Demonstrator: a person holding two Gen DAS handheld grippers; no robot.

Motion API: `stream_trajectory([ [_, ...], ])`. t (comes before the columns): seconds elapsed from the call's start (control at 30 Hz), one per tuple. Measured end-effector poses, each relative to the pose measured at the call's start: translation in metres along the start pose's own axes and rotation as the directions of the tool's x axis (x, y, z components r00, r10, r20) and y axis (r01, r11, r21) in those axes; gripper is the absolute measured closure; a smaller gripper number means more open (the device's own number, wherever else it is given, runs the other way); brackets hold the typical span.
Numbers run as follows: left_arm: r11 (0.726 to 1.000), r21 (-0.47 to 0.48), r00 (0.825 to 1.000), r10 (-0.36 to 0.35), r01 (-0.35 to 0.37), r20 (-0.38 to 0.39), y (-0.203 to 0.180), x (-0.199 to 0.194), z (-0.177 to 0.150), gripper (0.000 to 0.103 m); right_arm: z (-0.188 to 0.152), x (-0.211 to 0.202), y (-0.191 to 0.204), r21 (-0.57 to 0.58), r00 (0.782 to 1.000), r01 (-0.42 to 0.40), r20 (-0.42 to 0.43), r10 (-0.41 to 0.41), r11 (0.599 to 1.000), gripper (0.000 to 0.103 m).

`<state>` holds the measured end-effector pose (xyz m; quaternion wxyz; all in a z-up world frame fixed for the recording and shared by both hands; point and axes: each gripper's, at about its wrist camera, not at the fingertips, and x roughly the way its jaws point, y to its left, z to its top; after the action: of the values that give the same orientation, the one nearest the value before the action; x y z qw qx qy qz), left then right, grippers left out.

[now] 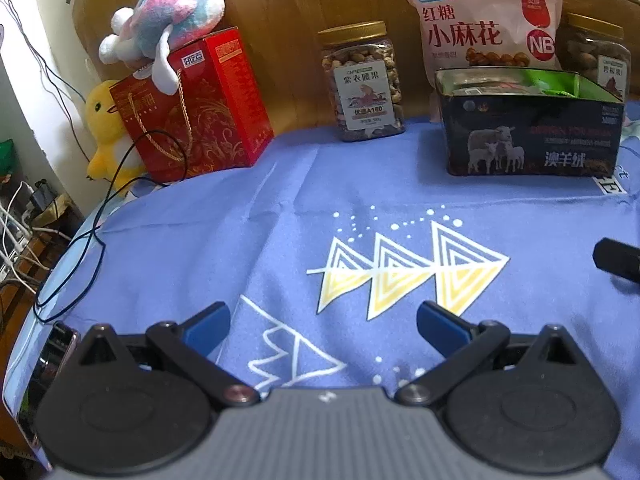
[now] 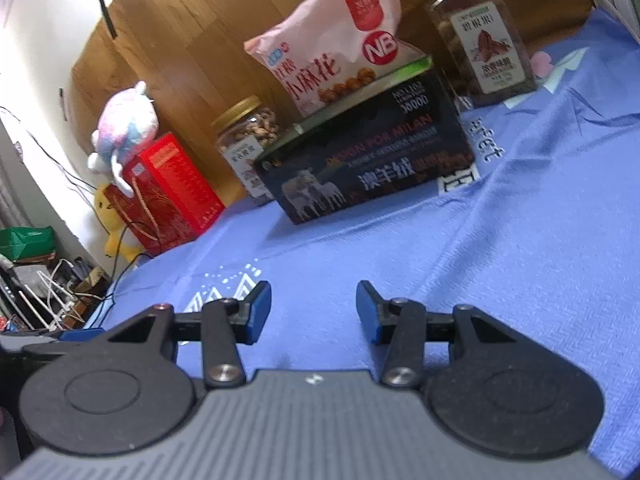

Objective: Organize snacks

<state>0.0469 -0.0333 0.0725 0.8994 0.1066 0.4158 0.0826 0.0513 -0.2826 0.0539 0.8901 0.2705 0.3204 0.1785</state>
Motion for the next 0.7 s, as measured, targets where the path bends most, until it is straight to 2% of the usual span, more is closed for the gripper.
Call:
stream_trajectory([
  [0.27,1.000,0.021,1.000,-0.012,0.011,0.015,-0.010,-0.004,0.005,0.000,0.002,-0.005,-0.001,0.009,1.000,-0.026,0.015,0.025,1.000,0.053],
  [0.43,0.998,0.000,0.998,-0.056,0.056,0.006,-0.011,0.002,0.014,0.000,0.005,-0.014,0.005,-0.015,0.999,-0.016,0.030,0.017,1.000,0.053],
  [0.7,0.990,0.056,0.991,-0.128,0.126,0.035,-0.036,0.012,0.036,0.000,0.015,-0.035,0.005,-0.053,0.996,0.066,0.060,-0.063,0.996,0.053],
])
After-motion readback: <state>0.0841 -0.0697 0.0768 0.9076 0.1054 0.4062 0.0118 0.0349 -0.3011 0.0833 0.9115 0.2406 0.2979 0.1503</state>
